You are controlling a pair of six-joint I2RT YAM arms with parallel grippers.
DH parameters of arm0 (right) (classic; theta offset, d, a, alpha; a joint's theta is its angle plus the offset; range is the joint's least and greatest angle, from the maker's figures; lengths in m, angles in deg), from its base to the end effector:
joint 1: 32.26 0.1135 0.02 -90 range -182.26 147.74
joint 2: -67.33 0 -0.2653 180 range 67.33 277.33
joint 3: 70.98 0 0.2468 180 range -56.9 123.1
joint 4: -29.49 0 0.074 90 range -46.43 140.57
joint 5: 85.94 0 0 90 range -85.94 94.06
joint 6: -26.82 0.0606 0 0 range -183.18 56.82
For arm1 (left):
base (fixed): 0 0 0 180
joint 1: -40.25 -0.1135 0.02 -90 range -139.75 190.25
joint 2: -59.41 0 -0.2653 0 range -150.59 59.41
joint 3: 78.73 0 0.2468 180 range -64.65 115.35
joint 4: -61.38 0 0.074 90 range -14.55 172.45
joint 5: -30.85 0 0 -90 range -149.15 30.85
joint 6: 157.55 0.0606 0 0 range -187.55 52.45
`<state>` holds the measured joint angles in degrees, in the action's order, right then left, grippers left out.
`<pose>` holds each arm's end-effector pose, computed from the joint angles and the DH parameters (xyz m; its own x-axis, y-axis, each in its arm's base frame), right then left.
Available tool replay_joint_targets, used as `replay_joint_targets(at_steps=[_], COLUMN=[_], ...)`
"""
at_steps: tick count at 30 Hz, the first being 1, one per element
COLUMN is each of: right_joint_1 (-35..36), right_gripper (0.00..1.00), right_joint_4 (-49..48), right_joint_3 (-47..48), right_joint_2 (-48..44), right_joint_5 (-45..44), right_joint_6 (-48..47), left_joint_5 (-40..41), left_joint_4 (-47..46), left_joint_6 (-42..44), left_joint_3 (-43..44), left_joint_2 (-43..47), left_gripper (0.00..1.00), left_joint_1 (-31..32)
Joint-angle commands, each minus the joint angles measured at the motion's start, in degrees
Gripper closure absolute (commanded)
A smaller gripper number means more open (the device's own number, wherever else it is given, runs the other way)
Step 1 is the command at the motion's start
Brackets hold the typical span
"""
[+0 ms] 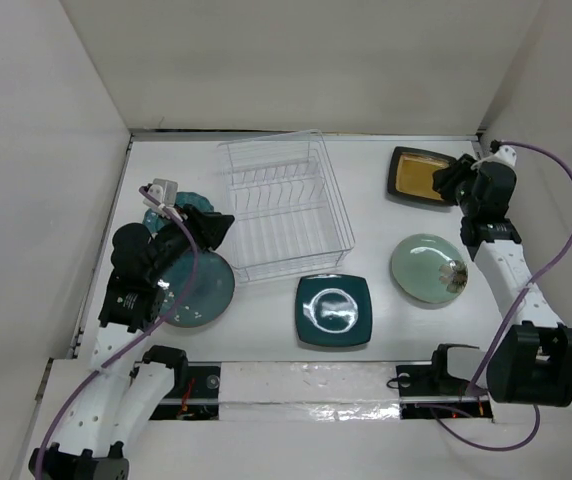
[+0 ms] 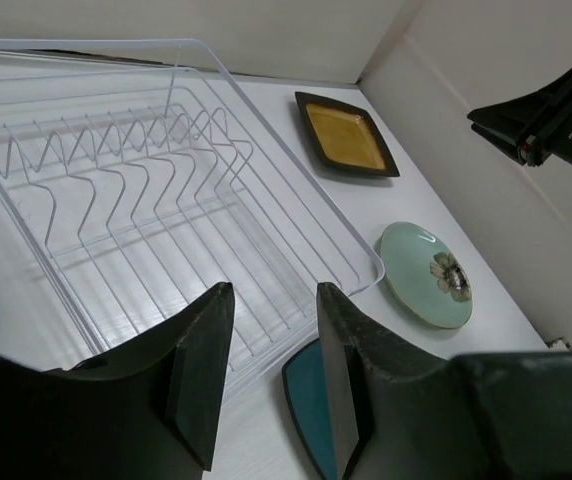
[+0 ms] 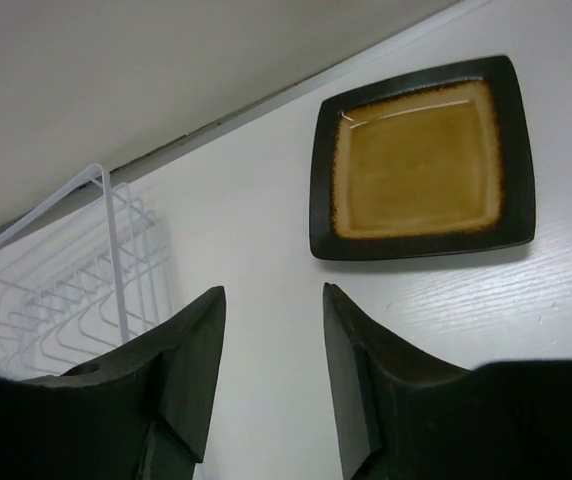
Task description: Load the plates into the dish rack
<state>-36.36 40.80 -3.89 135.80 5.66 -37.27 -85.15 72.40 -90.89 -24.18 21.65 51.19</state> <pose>0.3000 -0.0198 0.3248 -0.1777 0.4506 -0.8748 0.1356 0.8917 0.4318 0.1661 -0.0592 0.3602 -0.1466 -0.3343 -0.9310 0.5889 0.7267 -0.3537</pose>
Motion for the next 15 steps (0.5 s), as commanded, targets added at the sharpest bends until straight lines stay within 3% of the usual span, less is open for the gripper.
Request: replay_joint_targets(at_steps=[1, 2, 3, 4, 10, 14, 15], right_joint_1=[-4.24, -7.21, -8.46, -9.43, -12.68, -15.84, -16.46], right_gripper=[0.66, 0.95, 1.00, 1.00, 1.00, 1.00, 0.96], right_joint_4=[-3.64, -5.30, -5.32, -7.84, -9.54, -10.15, -10.15], right_joint_3=[-0.46, 0.33, 0.34, 1.03, 10.96, 11.59, 11.24], right_joint_2=[1.05, 1.75, 2.54, 3.59, 17.29, 23.28, 24.51], right_joint_5=[0.05, 2.76, 4.35, 6.02, 11.67, 9.56, 8.86], right_joint_6=[2.91, 6.05, 6.08, 7.39, 11.71, 12.58, 13.11], left_joint_5=[1.38, 1.22, 1.21, 1.30, 2.35, 4.55, 4.81], left_joint_4=[-0.73, -0.38, -0.38, -0.29, -0.12, 1.11, 1.20], left_joint_6=[1.71, 1.80, 1.80, 1.89, 2.85, 3.21, 3.29], left_joint_3=[1.46, 1.54, 1.63, 1.63, 1.72, 1.63, 1.81], left_joint_2=[0.32, -0.21, -0.47, -0.47, 1.11, 2.51, 2.51], left_gripper=[0.63, 0.63, 0.63, 0.64, 0.98, 1.00, 1.00], left_joint_1=[1.54, 1.54, 1.54, 1.54, 3.29, 3.83, 3.83])
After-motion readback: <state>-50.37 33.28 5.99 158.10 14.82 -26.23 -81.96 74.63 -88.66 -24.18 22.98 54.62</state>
